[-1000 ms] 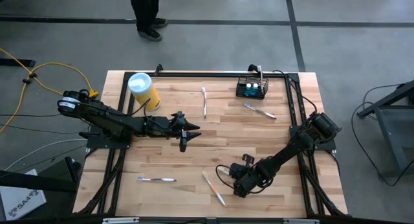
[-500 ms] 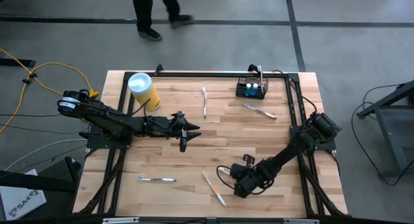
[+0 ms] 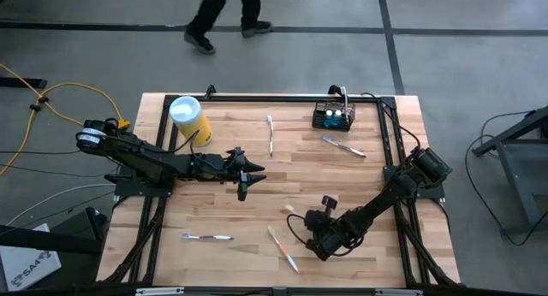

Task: Pick & Place toothbrushing station
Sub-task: Put the right orange toothbrush into the black wire organizer

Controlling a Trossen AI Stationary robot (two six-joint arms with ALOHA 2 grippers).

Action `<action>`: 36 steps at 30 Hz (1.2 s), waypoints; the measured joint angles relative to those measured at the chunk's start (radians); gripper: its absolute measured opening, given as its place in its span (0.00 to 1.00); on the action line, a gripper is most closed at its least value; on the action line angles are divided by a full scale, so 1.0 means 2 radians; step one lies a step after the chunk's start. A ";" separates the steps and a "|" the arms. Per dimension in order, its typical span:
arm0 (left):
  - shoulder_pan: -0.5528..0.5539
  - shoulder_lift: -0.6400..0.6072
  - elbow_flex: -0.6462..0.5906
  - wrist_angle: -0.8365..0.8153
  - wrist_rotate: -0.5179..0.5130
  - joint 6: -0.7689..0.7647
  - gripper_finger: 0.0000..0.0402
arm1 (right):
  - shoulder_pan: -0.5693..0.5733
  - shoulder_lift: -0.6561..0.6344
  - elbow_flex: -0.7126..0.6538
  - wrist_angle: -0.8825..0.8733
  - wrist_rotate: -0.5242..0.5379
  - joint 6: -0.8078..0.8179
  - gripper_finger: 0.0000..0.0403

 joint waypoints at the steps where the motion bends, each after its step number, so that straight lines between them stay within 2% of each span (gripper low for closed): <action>1: 0.000 0.000 0.000 0.000 0.000 0.000 0.35 | 0.000 0.000 0.000 0.000 0.015 0.000 0.01; 7: 0.000 0.000 0.000 0.000 0.000 0.000 0.35 | -0.002 -0.001 0.001 -0.001 0.137 0.003 0.01; 11: 0.000 0.000 0.000 -0.001 0.000 0.000 0.35 | -0.008 -0.006 0.001 -0.021 0.183 0.006 0.01; 21: 0.000 0.000 0.000 -0.001 0.018 0.000 0.35 | -0.062 -0.082 0.002 -0.212 0.249 0.119 0.01; 29: 0.000 0.000 0.000 -0.003 0.020 0.000 0.35 | -0.085 -0.148 0.002 -0.367 0.361 0.233 0.01; 33: 0.000 0.000 0.000 -0.007 0.020 0.000 0.35 | -0.101 -0.177 -0.016 -0.413 0.403 0.291 0.01; 36: 0.000 0.000 0.000 -0.012 0.020 0.000 0.35 | -0.118 -0.201 -0.048 -0.409 0.419 0.319 0.01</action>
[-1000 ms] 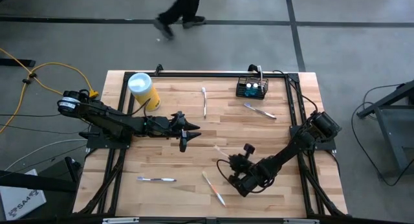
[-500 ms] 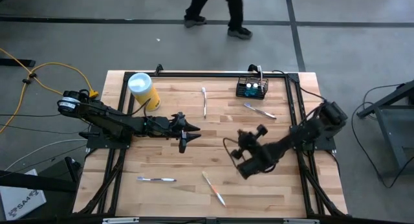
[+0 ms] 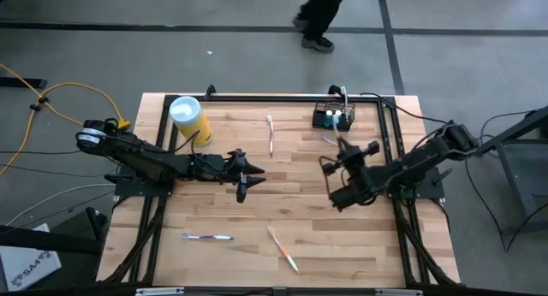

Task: Pick & Place toothbrushing station
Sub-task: Put the right orange toothbrush into the black wire organizer

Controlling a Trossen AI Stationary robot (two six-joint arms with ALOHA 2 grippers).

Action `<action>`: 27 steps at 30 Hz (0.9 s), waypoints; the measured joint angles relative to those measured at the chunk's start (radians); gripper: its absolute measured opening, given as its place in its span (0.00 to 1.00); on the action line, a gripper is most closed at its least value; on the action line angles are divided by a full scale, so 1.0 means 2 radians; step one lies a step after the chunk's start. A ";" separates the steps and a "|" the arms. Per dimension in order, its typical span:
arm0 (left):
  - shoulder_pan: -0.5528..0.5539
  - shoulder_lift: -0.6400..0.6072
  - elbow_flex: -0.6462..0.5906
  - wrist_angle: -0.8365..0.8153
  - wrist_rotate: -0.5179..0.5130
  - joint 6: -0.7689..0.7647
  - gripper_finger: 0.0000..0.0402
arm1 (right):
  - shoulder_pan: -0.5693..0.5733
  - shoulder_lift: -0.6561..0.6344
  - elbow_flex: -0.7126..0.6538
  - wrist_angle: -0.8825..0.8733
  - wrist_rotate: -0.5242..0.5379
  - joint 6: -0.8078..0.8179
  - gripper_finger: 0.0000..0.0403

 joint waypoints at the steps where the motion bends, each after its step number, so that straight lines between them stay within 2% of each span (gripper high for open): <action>1: 0.000 0.000 0.000 0.000 0.000 0.000 0.35 | -0.005 -0.007 -0.014 0.002 0.001 0.009 0.01; 10: 0.000 0.000 0.000 -0.002 0.000 0.000 0.35 | -0.022 -0.060 -0.125 0.013 0.067 0.111 0.01; 13: 0.000 0.000 0.000 -0.002 0.000 0.000 0.35 | -0.022 -0.070 -0.146 0.010 0.070 0.119 0.01; 27: 0.003 0.000 0.000 0.017 0.000 0.005 0.35 | -0.023 -0.101 -0.157 -0.008 0.070 0.108 0.02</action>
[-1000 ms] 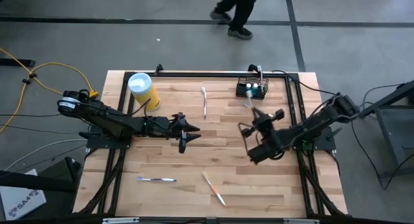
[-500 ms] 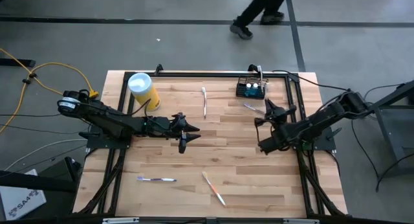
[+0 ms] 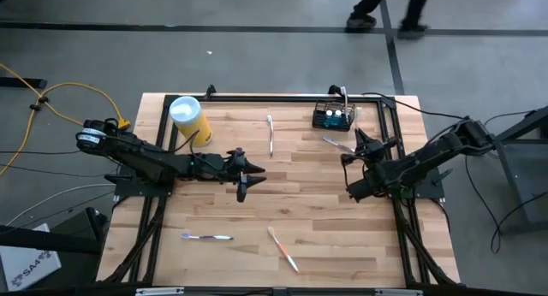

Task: Pick & Place toothbrushing station
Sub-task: Put the right orange toothbrush into the black wire organizer

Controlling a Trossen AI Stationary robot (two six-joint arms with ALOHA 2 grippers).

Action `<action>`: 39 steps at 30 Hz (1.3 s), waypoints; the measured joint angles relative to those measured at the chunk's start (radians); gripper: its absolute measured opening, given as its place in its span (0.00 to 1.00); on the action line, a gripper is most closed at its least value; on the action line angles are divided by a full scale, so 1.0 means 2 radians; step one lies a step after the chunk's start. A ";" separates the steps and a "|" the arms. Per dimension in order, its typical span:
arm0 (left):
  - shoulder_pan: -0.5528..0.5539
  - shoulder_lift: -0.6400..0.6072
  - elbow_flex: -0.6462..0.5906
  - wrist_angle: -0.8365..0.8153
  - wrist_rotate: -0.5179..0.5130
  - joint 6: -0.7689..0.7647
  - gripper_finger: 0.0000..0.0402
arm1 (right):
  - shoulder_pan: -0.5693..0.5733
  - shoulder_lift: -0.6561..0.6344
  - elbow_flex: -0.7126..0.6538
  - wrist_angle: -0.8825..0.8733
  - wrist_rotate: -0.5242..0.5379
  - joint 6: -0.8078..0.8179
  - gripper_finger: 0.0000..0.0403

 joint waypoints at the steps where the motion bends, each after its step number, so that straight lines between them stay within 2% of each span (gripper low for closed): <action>1: 0.001 0.000 0.000 0.003 0.000 0.000 0.35 | -0.003 0.000 0.000 -0.005 0.000 -0.005 0.02; 8: 0.014 0.000 0.000 0.009 0.000 0.000 0.35 | -0.040 -0.032 0.000 -0.063 -0.001 -0.010 0.02; 11: 0.019 0.000 0.000 0.010 0.000 0.000 0.35 | -0.053 -0.052 0.009 -0.072 -0.001 -0.038 0.02; 17: 0.028 0.000 0.000 0.010 0.000 0.000 0.35 | -0.069 -0.085 0.070 -0.083 -0.001 -0.169 0.02; 24: 0.030 0.000 0.000 0.010 0.000 0.000 0.35 | -0.065 -0.093 0.135 -0.057 0.001 -0.299 0.02; 29: 0.030 0.000 0.000 0.011 0.000 0.000 0.35 | -0.056 -0.093 0.141 0.016 0.000 -0.384 0.02; 34: 0.030 0.000 0.000 0.024 0.000 0.000 0.35 | -0.059 -0.093 0.141 0.132 -0.008 -0.529 0.02; 37: 0.030 0.000 0.000 0.031 0.000 0.000 0.35 | -0.087 -0.093 0.141 0.241 -0.064 -0.677 0.02; 39: 0.030 0.000 0.000 0.035 0.000 0.000 0.35 | -0.125 -0.095 0.141 0.343 -0.137 -0.797 0.02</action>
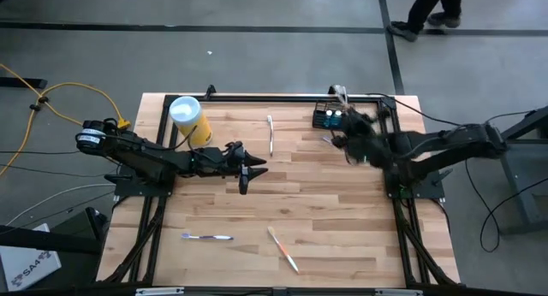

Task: Pick & Place toothbrushing station
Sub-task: Put the right orange toothbrush into the black wire organizer

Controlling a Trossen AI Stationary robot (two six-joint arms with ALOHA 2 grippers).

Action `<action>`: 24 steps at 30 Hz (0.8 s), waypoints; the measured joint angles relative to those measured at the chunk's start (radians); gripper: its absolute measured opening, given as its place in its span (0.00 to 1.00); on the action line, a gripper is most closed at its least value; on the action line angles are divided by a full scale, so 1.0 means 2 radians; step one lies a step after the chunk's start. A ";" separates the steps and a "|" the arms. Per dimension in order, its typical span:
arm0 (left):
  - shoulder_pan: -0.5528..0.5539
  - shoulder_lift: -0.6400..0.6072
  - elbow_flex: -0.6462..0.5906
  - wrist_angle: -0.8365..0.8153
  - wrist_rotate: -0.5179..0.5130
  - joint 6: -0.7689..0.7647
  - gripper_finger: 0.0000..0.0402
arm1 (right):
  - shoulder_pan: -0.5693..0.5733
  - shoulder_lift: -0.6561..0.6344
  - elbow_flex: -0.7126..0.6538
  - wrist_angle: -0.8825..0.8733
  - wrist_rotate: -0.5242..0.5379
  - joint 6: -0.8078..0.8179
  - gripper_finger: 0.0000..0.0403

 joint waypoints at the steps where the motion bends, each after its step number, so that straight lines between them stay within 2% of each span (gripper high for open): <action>1: 0.000 0.000 0.000 0.002 0.000 0.000 0.35 | -0.024 -0.001 0.000 0.058 -0.045 -0.060 0.02; 4: 0.000 0.000 0.000 0.005 0.000 0.000 0.35 | -0.100 -0.001 0.000 0.218 -0.162 -0.170 0.01; 6: 0.000 0.000 0.000 0.005 0.000 0.000 0.35 | -0.142 0.000 0.000 0.275 -0.206 -0.196 0.01; 12: -0.007 0.000 0.000 -0.007 0.010 0.000 0.35 | -0.236 0.002 -0.023 0.303 -0.311 -0.176 0.01; 14: -0.012 0.000 0.000 -0.012 0.010 0.000 0.35 | -0.261 0.002 -0.049 0.328 -0.335 -0.166 0.01; 18: -0.018 0.000 0.000 -0.025 0.011 0.000 0.35 | -0.293 0.003 -0.121 0.431 -0.360 -0.163 0.01; 24: -0.026 0.000 0.000 -0.027 0.011 0.000 0.35 | -0.304 0.002 -0.229 0.619 -0.364 -0.164 0.01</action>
